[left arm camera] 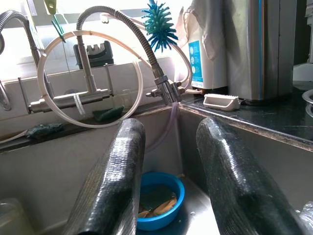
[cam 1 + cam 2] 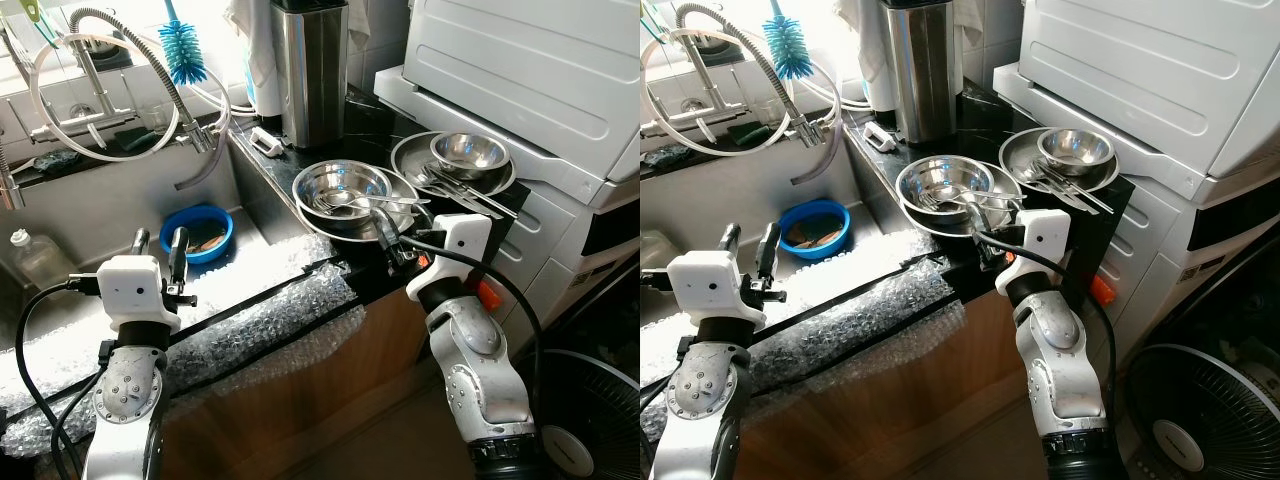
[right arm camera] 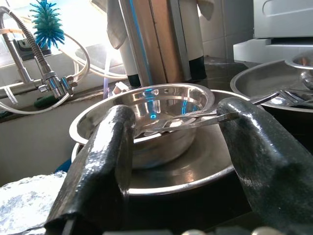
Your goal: Kitchen organization
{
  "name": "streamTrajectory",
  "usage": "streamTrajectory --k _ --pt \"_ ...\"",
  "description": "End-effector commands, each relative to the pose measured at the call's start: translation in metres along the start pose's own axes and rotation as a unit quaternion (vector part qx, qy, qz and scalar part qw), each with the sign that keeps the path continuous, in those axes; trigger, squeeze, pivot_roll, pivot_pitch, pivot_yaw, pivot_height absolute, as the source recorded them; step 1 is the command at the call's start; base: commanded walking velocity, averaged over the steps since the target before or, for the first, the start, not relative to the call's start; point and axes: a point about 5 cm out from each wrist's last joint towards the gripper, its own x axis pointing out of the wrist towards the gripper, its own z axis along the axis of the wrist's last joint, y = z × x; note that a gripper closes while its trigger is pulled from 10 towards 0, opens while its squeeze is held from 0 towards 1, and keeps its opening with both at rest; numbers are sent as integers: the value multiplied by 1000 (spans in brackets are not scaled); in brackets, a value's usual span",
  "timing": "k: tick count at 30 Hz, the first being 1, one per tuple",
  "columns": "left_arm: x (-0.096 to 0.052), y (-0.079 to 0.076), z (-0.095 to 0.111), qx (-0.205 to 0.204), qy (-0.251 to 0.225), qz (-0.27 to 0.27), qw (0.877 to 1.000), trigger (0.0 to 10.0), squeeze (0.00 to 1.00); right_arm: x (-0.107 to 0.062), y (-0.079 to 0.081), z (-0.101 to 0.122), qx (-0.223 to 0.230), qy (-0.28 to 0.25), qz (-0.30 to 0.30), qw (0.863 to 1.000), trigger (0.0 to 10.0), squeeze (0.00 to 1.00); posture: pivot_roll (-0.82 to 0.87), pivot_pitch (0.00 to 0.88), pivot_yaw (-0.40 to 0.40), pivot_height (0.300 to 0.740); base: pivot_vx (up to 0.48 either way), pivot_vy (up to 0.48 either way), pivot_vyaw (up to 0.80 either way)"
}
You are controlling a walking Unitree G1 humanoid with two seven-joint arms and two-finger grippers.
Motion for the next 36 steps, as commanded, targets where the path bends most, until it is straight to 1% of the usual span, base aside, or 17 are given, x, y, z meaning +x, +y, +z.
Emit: streamTrajectory --k 1,9,14,15,16,17,18,19,20,23,25,29,30,31,32,33,36 --pt "0 0 4 3 -9 1 1000 10000 0 6 4 2 -7 -2 12 1000 10000 0 -130 0 49 740 0 0 0" --pt "-1 0 4 3 -8 2 1000 10000 0 17 5 7 -3 -10 20 1000 10000 0 -130 0 49 740 0 0 0" --pt "-1 0 3 3 -7 2 1000 10000 0 19 6 8 1 -11 21 1000 10000 0 -130 0 49 740 0 0 0" --pt "-1 0 3 3 -7 2 1000 10000 0 19 5 7 0 -9 20 1000 9216 0 -130 0 49 740 0 0 0" --pt "-1 0 3 3 -7 2 1000 10000 0 19 5 7 0 -9 20 1000 9216 0 -130 0 49 740 0 0 0" --pt "-1 1 3 4 -6 1 1000 10000 0 19 5 5 -3 -5 18 1000 7804 0 -130 0 49 740 0 0 0" --pt "-1 1 3 4 -6 1 1000 10000 0 19 4 4 -3 -3 16 1000 902 0 -131 0 51 740 0 0 0" --pt "-1 1 3 4 -6 1 1000 10000 0 19 4 4 -2 -3 16 1000 902 0 -131 0 51 740 0 0 0" --pt "-1 1 3 4 -6 1 1000 10000 0 19 4 4 -3 -3 16 1000 1412 0 -131 0 51 740 0 0 0" --pt "-1 1 3 4 -5 1 1000 10000 0 19 5 4 -2 -3 17 1000 1686 0 -132 0 51 740 0 0 0" --pt "-1 1 3 4 -6 1 1000 10000 0 19 5 3 -2 0 15 1000 10000 0 -130 0 51 740 0 0 0" --pt "-1 1 3 5 -6 1 1000 10000 0 20 6 2 -1 0 18 1000 10000 0 -126 0 51 740 0 0 0" --pt "-1 1 3 5 -6 1 1000 10000 0 20 7 2 0 -1 19 1000 8353 0 -123 0 50 740 0 0 0" --pt "-2 1 3 5 -6 1 1000 10000 0 20 7 2 1 -1 19 1000 4275 0 -123 0 50 740 0 0 0" --pt "-2 1 3 6 -6 1 1000 10000 0 20 7 2 2 -1 20 1000 4275 0 -123 0 50 740 0 0 0" --pt "-2 1 3 6 -5 1 1000 10000 0 20 7 2 2 -1 20 1000 510 0 -122 0 51 740 0 0 0" --pt "-1 2 4 7 -6 1 1000 10000 0 21 8 1 0 1 22 1000 588 0 -122 0 51 740 0 0 0"
